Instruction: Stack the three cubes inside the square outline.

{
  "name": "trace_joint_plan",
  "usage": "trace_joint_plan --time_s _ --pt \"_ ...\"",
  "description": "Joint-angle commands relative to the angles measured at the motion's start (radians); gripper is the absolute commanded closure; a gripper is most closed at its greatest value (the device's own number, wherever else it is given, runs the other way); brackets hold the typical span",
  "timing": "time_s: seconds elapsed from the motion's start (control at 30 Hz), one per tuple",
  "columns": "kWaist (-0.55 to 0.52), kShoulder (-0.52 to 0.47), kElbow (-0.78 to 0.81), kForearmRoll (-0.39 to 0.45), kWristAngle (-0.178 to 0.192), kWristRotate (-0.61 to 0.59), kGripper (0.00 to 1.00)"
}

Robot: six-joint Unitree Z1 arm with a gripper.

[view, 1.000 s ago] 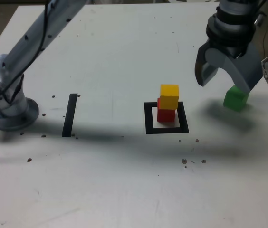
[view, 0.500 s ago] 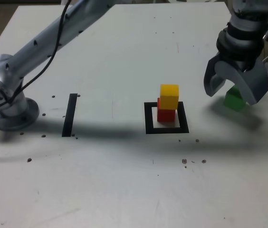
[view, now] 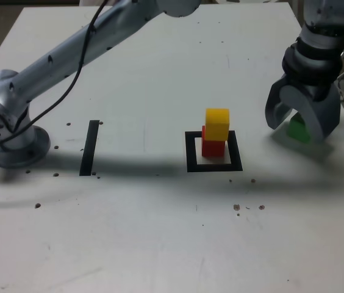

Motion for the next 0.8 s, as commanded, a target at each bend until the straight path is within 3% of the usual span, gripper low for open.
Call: trace_joint_plan --time_s 0.0,0.13,0.77 --pt "-0.003 0.003 -0.003 0.017 0.008 -0.004 0.58" --pt "-0.005 0.004 -0.003 0.017 0.014 -0.006 0.67" --pt "-0.007 0.008 0.001 0.023 0.025 -0.018 0.68"
